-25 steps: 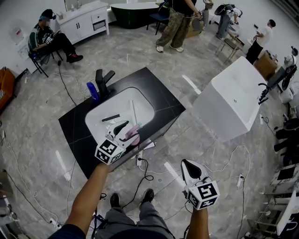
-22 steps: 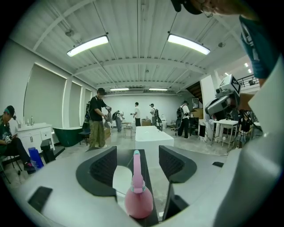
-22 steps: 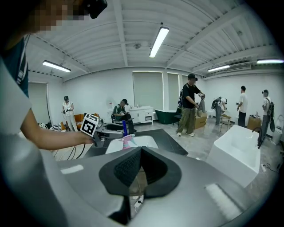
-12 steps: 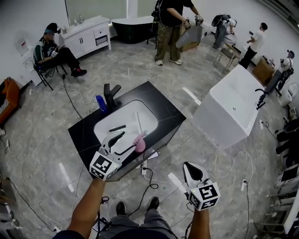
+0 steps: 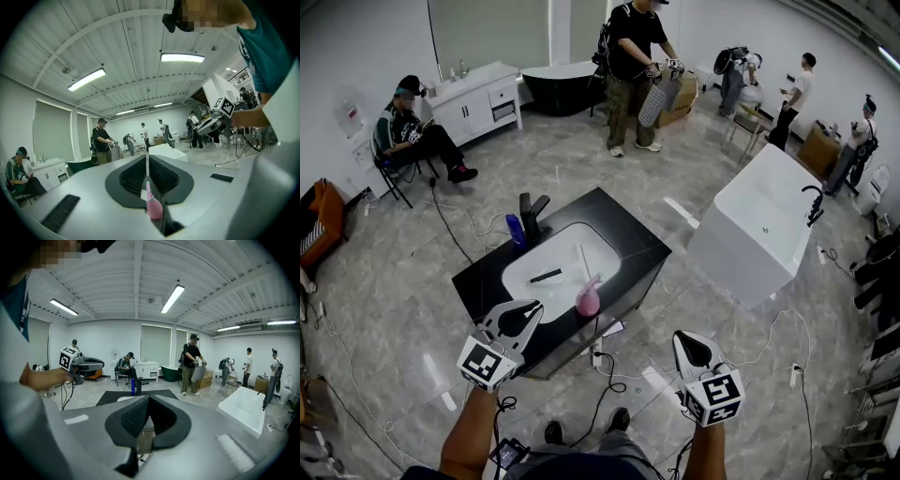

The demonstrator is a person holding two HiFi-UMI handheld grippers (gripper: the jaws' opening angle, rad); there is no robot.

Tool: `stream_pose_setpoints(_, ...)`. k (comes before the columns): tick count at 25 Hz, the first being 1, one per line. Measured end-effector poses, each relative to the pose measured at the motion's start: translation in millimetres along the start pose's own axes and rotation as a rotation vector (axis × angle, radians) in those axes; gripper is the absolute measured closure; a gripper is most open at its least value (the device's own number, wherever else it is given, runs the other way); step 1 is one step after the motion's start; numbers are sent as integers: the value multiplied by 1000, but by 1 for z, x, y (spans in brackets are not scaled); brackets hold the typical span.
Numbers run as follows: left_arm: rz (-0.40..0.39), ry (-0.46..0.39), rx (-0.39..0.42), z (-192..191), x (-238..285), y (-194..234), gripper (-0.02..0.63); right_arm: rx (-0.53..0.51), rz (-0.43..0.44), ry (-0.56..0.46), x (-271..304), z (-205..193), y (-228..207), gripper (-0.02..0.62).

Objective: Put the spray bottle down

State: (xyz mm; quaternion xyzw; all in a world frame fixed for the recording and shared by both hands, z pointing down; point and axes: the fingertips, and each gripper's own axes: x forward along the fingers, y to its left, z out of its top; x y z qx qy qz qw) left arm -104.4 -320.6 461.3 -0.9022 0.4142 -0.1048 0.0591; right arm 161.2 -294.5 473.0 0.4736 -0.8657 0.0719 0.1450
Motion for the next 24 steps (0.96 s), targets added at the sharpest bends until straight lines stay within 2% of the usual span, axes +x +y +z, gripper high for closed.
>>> stream_pose_setpoints(2, -6, 9, -21, 4, -18, -3, 600, -11, -6, -7, -13, 7, 7, 588)
stream_pose_setpoints(5, -22, 18, -43, 12, -42, -7, 601, -12, -15, -34, -27, 20, 18, 588)
stream_pose_setpoints(11, -38, 16, -32, 26, -78, -10, 601, -16, -39, -55, -43, 32, 35, 588)
stream_pose_setpoints(24, -82, 4, -49, 31, -112, -20, 601, -34, -39, -80, -51, 55, 68, 588)
